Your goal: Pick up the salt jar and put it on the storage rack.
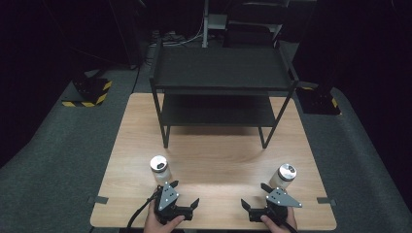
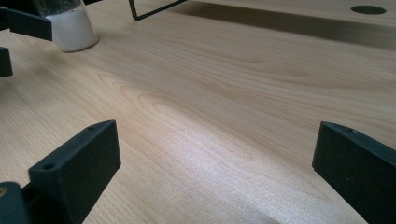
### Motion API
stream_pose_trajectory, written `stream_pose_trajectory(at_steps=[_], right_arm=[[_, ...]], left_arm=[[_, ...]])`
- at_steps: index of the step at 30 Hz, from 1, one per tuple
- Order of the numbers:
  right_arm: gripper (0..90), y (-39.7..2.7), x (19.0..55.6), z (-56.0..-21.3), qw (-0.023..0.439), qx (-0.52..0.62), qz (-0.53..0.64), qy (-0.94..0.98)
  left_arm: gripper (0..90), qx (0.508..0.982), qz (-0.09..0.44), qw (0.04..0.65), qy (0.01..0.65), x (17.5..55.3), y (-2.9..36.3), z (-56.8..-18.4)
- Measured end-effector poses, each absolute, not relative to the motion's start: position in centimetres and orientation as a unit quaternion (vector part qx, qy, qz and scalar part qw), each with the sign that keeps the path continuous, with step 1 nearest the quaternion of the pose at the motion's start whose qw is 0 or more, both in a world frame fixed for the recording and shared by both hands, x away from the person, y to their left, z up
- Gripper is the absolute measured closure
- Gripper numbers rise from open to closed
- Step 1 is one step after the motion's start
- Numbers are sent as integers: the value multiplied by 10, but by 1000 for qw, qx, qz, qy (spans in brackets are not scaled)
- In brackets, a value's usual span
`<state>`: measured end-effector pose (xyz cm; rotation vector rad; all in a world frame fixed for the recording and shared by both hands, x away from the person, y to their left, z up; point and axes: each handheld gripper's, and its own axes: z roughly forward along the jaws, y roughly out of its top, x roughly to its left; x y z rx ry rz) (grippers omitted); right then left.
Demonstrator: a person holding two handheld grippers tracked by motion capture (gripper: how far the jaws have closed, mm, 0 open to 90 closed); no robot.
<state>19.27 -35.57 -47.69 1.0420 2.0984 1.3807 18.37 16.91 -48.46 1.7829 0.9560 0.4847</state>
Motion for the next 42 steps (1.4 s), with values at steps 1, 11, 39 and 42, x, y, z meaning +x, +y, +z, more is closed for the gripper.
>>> stream_pose_trajectory(at_steps=[1, 11, 39, 42], right_arm=[[3, -356, 192, -477, 210, 375, 497, 754], [3, -360, 191, -479, 205, 380, 504, 748], [2, -359, 191, -477, 202, 382, 500, 751], [2, -359, 191, -477, 203, 381, 500, 750]], left_arm=[[10, 740, 200, 506, 396, 184, 169, -484], [10, 745, 197, 504, 390, 188, 167, -483], [5, 707, 242, 559, 360, 165, 197, -468], [5, 688, 267, 569, 363, 159, 205, -467]])
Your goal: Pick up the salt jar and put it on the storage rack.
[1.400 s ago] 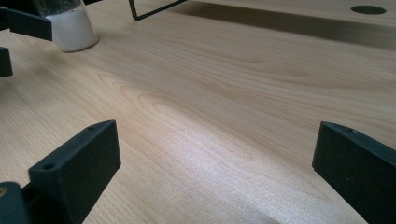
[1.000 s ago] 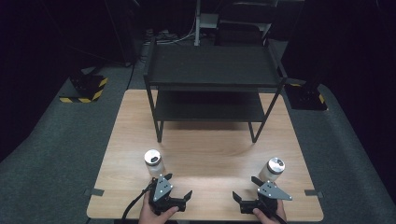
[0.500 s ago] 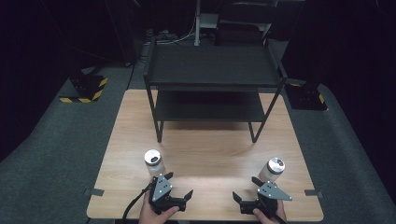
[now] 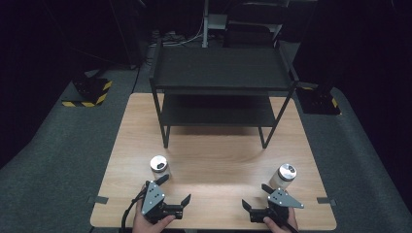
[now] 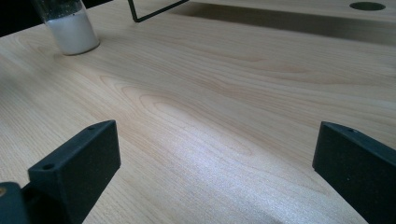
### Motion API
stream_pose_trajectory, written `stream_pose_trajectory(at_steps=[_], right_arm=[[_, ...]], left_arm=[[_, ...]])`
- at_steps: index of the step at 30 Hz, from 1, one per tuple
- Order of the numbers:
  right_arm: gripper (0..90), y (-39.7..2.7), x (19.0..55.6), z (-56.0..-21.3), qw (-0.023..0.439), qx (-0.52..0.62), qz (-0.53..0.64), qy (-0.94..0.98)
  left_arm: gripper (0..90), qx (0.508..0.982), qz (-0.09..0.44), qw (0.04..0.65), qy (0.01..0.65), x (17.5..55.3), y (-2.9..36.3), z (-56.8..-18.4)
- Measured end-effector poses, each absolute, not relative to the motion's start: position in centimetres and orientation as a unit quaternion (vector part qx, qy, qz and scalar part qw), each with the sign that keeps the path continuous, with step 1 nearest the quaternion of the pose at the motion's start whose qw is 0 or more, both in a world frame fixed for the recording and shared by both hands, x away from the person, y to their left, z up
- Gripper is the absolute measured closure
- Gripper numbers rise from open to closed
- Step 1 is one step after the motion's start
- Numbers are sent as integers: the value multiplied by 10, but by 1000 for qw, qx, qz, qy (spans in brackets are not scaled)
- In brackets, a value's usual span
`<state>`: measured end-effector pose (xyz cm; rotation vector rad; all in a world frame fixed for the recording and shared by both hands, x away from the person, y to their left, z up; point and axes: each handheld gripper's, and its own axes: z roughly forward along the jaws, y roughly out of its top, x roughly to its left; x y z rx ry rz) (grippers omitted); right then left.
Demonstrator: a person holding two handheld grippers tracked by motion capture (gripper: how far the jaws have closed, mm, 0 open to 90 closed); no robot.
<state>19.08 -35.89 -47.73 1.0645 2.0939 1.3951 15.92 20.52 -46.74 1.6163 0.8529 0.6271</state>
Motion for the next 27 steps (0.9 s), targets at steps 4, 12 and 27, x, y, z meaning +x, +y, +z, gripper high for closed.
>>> stream_pose_trajectory(at_steps=[4, 12, 27], right_arm=[[2, -359, 191, -477, 203, 381, 500, 750], [2, -359, 191, -477, 203, 382, 501, 750], [2, -359, 190, -477, 203, 382, 500, 750]], left_arm=[[5, 671, 282, 570, 381, 155, 214, -467], [5, 648, 304, 561, 416, 154, 230, -473], [9, 655, 307, 529, 444, 180, 222, -494]])
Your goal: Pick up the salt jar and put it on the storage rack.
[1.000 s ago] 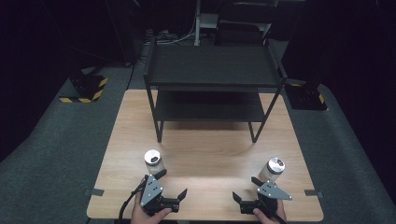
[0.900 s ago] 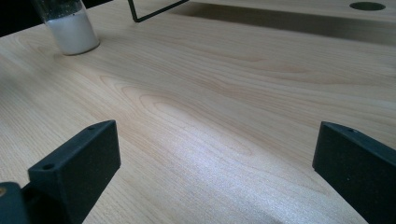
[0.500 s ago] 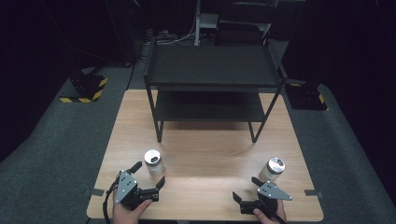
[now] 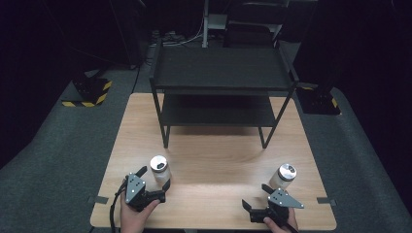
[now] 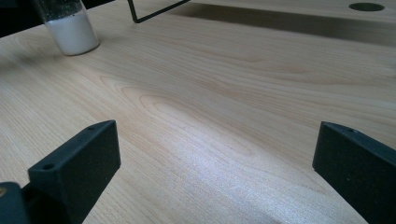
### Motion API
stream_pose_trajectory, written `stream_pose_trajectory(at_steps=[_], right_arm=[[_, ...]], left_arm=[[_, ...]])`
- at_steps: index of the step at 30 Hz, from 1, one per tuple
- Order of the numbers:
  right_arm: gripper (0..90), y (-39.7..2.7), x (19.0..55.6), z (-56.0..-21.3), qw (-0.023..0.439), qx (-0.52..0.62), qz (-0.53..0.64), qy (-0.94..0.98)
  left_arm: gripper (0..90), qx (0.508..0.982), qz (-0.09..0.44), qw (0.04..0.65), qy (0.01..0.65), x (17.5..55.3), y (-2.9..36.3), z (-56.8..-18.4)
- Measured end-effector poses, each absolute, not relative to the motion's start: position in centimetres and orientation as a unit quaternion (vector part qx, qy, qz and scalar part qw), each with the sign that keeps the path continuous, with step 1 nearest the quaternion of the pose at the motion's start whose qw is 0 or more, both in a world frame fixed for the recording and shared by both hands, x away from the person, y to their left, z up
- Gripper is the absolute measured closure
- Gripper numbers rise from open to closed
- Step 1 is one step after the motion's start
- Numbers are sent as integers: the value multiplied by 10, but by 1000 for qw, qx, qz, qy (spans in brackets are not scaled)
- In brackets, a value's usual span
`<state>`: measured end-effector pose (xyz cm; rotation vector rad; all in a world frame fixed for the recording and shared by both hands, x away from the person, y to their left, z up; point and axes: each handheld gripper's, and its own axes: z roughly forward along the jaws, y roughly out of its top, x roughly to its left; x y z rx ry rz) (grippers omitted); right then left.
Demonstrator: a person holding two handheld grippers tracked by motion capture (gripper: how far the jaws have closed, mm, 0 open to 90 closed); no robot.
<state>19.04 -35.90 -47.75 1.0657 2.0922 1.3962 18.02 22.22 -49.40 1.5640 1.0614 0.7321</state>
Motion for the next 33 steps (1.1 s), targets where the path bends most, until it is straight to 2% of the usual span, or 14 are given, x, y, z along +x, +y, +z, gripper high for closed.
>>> stream_pose_trajectory(at_steps=[5, 14, 18, 23, 33], right_arm=[[2, -359, 190, -478, 204, 384, 501, 748], [2, -358, 189, -478, 203, 386, 502, 747], [2, -358, 189, -478, 204, 385, 503, 746], [2, -357, 188, -478, 204, 385, 503, 747], [2, -357, 187, -479, 207, 386, 504, 744]], left_arm=[[33, 658, 313, 512, 454, 189, 210, -496], [165, 651, 320, 498, 475, 199, 201, -500], [178, 647, 315, 493, 488, 202, 199, -498], [290, 647, 312, 490, 494, 202, 200, -497], [307, 644, 316, 493, 492, 199, 201, -498]])
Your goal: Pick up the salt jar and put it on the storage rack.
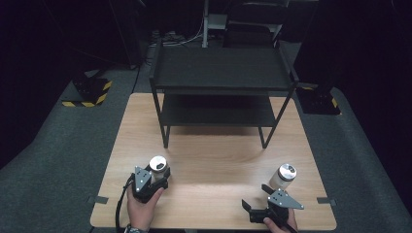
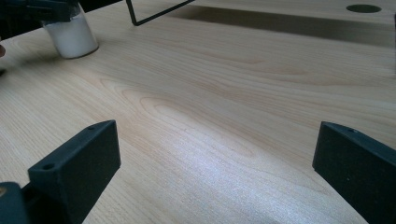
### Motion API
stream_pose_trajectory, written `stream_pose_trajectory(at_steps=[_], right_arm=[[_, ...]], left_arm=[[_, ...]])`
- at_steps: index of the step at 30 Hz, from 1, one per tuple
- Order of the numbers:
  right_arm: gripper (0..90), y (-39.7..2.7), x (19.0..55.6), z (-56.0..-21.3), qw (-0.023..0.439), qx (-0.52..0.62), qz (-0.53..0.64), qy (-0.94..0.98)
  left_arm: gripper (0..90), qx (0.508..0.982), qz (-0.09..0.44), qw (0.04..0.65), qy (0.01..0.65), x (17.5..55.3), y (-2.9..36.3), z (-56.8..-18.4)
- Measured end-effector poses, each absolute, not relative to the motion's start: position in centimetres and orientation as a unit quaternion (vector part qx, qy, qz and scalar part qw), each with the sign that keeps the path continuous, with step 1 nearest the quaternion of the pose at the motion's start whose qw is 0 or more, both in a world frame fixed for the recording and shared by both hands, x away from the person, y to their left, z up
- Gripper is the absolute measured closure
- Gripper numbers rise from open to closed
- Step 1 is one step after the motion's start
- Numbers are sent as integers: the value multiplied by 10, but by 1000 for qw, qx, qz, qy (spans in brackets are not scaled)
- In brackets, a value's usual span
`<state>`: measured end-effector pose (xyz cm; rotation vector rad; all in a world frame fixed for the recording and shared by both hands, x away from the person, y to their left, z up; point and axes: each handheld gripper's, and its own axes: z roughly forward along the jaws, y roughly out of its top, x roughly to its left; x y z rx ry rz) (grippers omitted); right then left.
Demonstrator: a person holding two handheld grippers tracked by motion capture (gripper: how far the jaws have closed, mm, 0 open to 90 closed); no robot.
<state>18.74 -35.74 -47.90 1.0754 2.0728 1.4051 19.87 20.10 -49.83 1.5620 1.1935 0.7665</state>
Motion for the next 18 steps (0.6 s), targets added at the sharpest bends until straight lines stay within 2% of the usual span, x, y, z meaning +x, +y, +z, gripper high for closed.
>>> stream_pose_trajectory(at_steps=[18], right_arm=[[2, -360, 187, -480, 205, 382, 509, 744]], left_arm=[[310, 636, 323, 519, 471, 184, 194, -467]])
